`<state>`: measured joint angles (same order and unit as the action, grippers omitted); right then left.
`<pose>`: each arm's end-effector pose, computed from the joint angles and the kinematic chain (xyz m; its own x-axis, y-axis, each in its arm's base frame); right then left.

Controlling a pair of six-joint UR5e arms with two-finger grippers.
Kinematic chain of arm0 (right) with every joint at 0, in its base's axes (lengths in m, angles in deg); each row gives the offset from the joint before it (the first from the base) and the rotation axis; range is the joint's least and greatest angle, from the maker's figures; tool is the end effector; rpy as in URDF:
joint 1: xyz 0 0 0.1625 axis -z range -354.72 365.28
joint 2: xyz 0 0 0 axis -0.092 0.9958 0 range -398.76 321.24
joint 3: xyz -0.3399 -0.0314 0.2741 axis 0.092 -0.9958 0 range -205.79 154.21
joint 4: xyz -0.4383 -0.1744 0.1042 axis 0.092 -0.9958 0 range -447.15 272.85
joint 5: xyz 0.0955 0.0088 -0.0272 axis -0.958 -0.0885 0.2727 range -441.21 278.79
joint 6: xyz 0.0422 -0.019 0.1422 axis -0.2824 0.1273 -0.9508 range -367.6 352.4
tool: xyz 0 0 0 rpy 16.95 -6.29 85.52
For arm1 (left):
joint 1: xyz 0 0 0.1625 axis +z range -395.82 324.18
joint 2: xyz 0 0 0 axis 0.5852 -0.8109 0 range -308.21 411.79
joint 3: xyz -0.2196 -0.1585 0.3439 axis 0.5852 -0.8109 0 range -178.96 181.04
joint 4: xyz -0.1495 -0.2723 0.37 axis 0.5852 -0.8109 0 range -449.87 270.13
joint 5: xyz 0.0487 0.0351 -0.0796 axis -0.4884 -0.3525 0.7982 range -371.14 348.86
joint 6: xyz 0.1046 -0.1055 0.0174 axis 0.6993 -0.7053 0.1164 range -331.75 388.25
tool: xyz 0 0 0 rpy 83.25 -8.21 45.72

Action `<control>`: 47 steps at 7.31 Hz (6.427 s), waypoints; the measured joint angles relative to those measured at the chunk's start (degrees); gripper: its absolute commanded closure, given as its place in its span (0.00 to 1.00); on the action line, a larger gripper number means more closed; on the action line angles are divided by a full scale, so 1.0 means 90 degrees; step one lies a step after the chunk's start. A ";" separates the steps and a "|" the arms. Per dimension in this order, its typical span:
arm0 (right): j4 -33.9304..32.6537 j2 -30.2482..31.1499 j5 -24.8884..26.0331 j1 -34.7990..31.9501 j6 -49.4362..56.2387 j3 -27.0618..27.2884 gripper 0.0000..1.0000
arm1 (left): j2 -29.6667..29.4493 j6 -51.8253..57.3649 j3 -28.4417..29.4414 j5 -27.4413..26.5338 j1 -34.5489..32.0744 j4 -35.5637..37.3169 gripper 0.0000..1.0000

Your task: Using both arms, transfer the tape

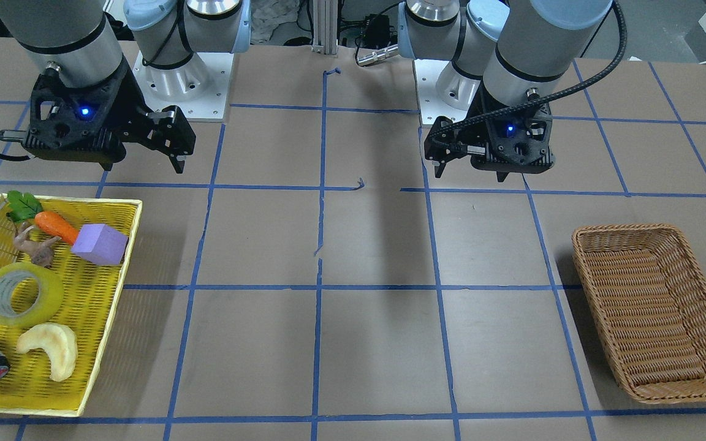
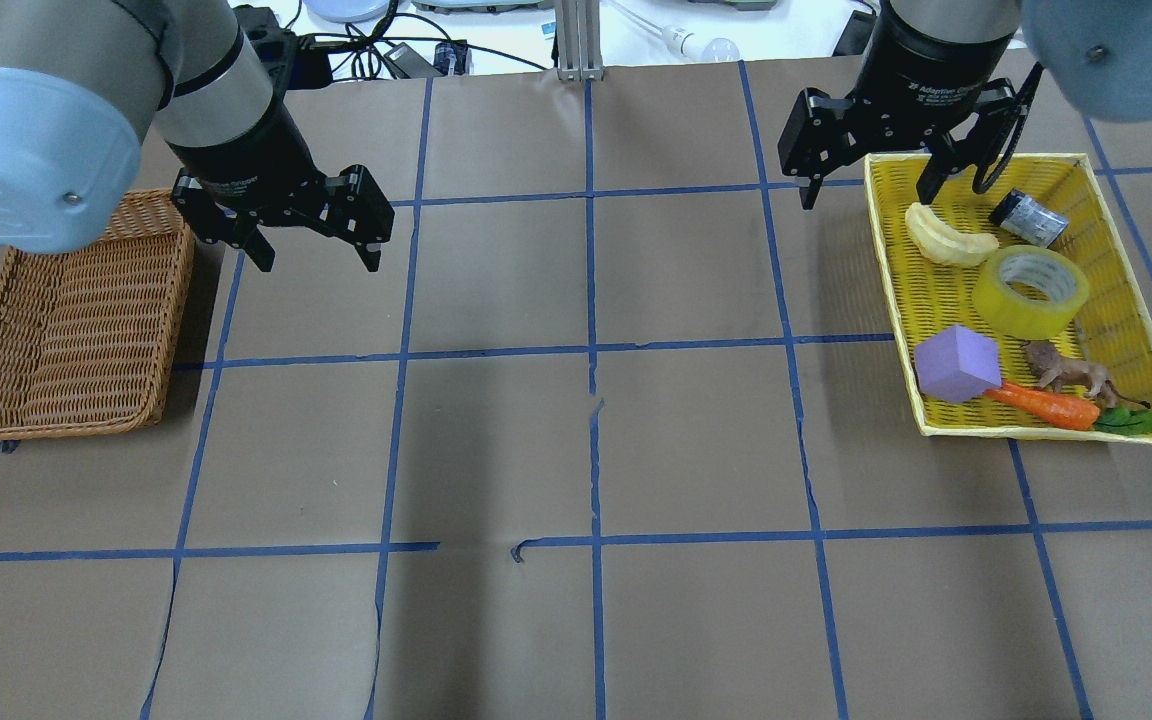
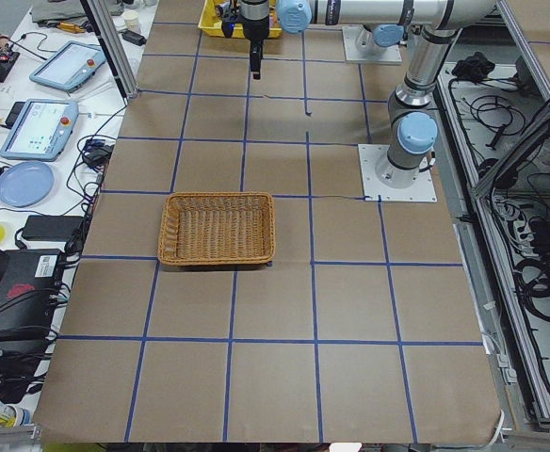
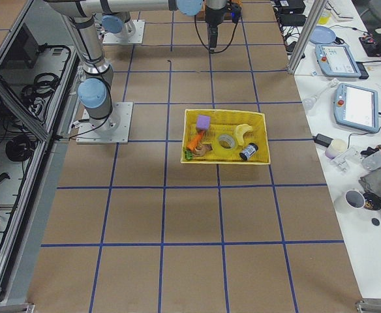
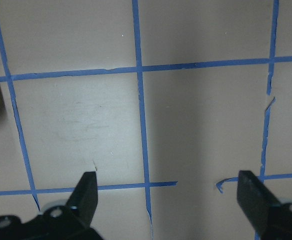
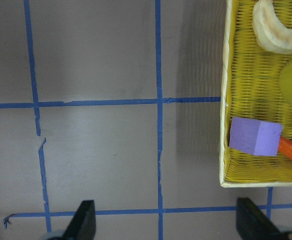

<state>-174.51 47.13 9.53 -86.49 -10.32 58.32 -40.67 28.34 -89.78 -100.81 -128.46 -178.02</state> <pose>0.1496 -0.5885 0.4626 -0.9998 0.0165 0.0137 0.0167 0.9998 0.0142 -0.1608 -0.5714 0.4212 -0.9989 0.0475 0.0058 0.0477 0.9986 0.0249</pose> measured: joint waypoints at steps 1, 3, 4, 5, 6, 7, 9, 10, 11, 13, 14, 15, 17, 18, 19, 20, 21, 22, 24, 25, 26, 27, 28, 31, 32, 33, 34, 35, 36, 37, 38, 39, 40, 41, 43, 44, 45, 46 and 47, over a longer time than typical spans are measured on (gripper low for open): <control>0.0000 -0.0001 0.0004 0.0003 0.0002 0.0000 0.00 | 0.0001 0.0000 0.0005 0.0006 0.0000 0.0000 0.00; 0.0000 -0.0002 0.0012 0.0009 0.0015 0.0000 0.00 | 0.0006 0.0000 0.0006 0.0009 0.0000 0.0000 0.00; 0.0000 -0.0002 0.0014 0.0010 0.0016 0.0000 0.00 | 0.0004 0.0000 0.0005 0.0010 0.0000 0.0000 0.00; 0.0002 -0.0002 0.0015 0.0010 0.0015 0.0001 0.00 | 0.0001 0.0000 0.0003 0.0012 0.0000 0.0000 0.00; 0.0006 -0.0002 0.0013 0.0011 0.0017 0.0000 0.00 | 0.0000 0.0000 0.0003 0.0012 0.0000 0.0000 0.00; 0.0008 -0.0002 0.0011 0.0011 0.0017 0.0000 0.00 | 0.0000 0.0000 0.0003 0.0011 0.0000 0.0000 0.00; 0.0009 -0.0002 0.0013 0.0011 0.0017 0.0000 0.00 | 0.0000 0.0000 0.0003 -0.0003 0.0000 -0.0003 0.00; 0.0009 -0.0002 0.0009 0.0011 0.0016 0.0000 0.00 | 0.0000 0.0000 0.0003 -0.0008 0.0000 -0.0007 0.00; 0.0010 -0.0002 0.0007 0.0011 0.0013 0.0000 0.00 | 0.0000 0.0000 0.0000 -0.0009 0.0000 -0.0009 0.00; 0.0012 -0.0008 0.0001 0.0011 0.0010 0.0000 0.00 | 0.0000 0.0000 -0.0005 -0.0001 0.0000 -0.0010 0.00; 0.0014 -0.0010 -0.0010 0.0011 0.0010 0.0000 0.00 | 0.0000 0.0000 -0.0006 -0.0004 0.0000 -0.0010 0.00; 0.0012 -0.0011 -0.0018 0.0011 0.0012 0.0000 0.00 | 0.0000 0.0000 -0.0006 -0.0006 0.0000 -0.0010 0.00; -0.0005 -0.0035 -0.0010 0.0048 0.0063 -0.0002 0.00 | 0.0000 0.0000 -0.0006 -0.0009 0.0000 -0.0012 0.00; -0.0051 -0.0081 0.0006 0.0228 0.0286 -0.0014 0.00 | 0.0000 0.0000 -0.0007 -0.0018 0.0000 -0.0024 0.00; -0.0085 -0.0180 0.0026 0.0608 0.0665 -0.0017 0.00 | 0.0000 0.0000 -0.0007 -0.0029 0.0000 -0.0039 0.00; -0.0134 -0.0367 0.0030 0.1067 0.1158 -0.0025 0.00 | 0.0000 0.0000 -0.0007 -0.0034 0.0000 -0.0045 0.00; -0.0271 -0.0625 0.0030 0.1461 0.1830 -0.0024 0.00 | 0.0000 0.0000 -0.0007 -0.0033 0.0000 -0.0048 0.00; -0.0483 -0.0916 0.0033 0.1794 0.2550 -0.0004 0.00 | -0.0003 0.0000 -0.0007 -0.0027 0.0000 -0.0049 0.00; -0.1135 -0.1537 0.0046 0.2432 0.3630 0.0055 0.00 | -0.0009 0.0000 -0.0007 -0.0012 0.0000 -0.0049 0.00; -0.1489 -0.1842 0.0097 0.2688 0.3955 0.0079 0.00 | -0.0010 0.0000 -0.0007 -0.0009 0.0000 -0.0051 0.00; -0.1777 -0.2124 0.0183 0.2908 0.4166 0.0094 0.00 | -0.0013 0.0000 -0.0007 -0.0008 0.0000 -0.0056 0.00; -0.2058 -0.2377 0.0211 0.3115 0.4395 0.0129 0.10 | -0.0017 0.0000 -0.0007 -0.0007 0.0000 -0.0057 0.00; -0.2317 -0.2598 0.0206 0.3296 0.4642 0.0233 0.13 | -0.0019 0.0000 -0.0007 -0.0007 0.0000 -0.0058 0.00; -0.3174 -0.2808 0.0185 0.3452 0.4817 0.0867 1.00 | -0.0020 0.0000 -0.0007 -0.0007 0.0000 -0.0059 0.00; -0.3281 -0.2815 0.0200 0.3455 0.4817 0.0942 1.00 | -0.0023 0.0000 -0.0007 -0.0002 0.0000 -0.0059 0.00; -0.3317 -0.2815 0.0222 0.3457 0.4804 0.0961 1.00 | -0.0026 0.0000 -0.0007 0.0006 0.0000 -0.0059 0.00; -0.3332 -0.2815 0.0234 0.3458 0.4785 0.0959 1.00 | -0.0028 0.0000 -0.0007 0.0013 0.0000 -0.0059 0.00; -0.3339 -0.2807 0.0234 0.3458 0.4768 0.0941 1.00 | -0.0032 0.0000 -0.0007 0.0021 0.0000 -0.0059 0.00; -0.3330 -0.2783 0.0219 0.3458 0.4750 0.0882 1.00 | -0.0036 0.0000 -0.0006 0.0027 0.0000 -0.0059 0.00; -0.3291 -0.2712 0.0159 0.3441 0.4734 0.0754 1.00 | -0.0038 0.0000 -0.0006 0.0033 0.0000 -0.0059 0.00; -0.3230 -0.2571 -0.0038 0.3388 0.4721 0.0603 1.00 | -0.0039 0.0000 -0.0007 0.0038 0.0000 -0.0059 0.00; -0.3188 -0.2405 -0.0341 0.3274 0.4696 0.0494 1.00 | -0.0039 0.0000 -0.0007 0.0040 0.0002 -0.0059 0.00; -0.3175 -0.2243 -0.0545 0.2977 0.4544 0.0383 1.00 | -0.0039 0.0000 -0.0006 0.0041 0.0004 -0.0059 0.00; -0.3137 -0.2142 -0.0632 0.2517 0.4234 0.0273 1.00 | -0.0039 0.0000 -0.0007 0.0042 0.0004 -0.0059 0.00; -0.3062 -0.2116 -0.0718 0.1320 0.2746 0.0189 1.00 | -0.0042 0.0000 -0.0006 0.0035 0.0008 -0.0059 0.00; -0.3077 -0.2151 -0.0761 0.0685 0.1764 0.0194 1.00 | -0.0046 0.0000 -0.0006 0.0033 0.0009 -0.0059 0.00; -0.3159 -0.2246 -0.0798 0.0100 0.0944 0.0202 1.00 | -0.0047 0.0000 -0.0007 0.0030 0.0010 -0.0059 0.00; -0.3340 -0.2419 -0.0789 -0.0455 0.0276 0.0212 1.00 | -0.0049 0.0000 -0.0007 0.0024 0.0012 -0.0057 0.00; -0.3574 -0.2620 -0.0769 -0.0937 -0.0300 0.0216 1.00 | -0.0049 0.0002 -0.0007 0.0006 0.0019 -0.0053 0.00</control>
<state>-206.67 23.54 2.61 -94.93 -13.02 60.27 -41.11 28.36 -89.84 -100.76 -128.29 -178.49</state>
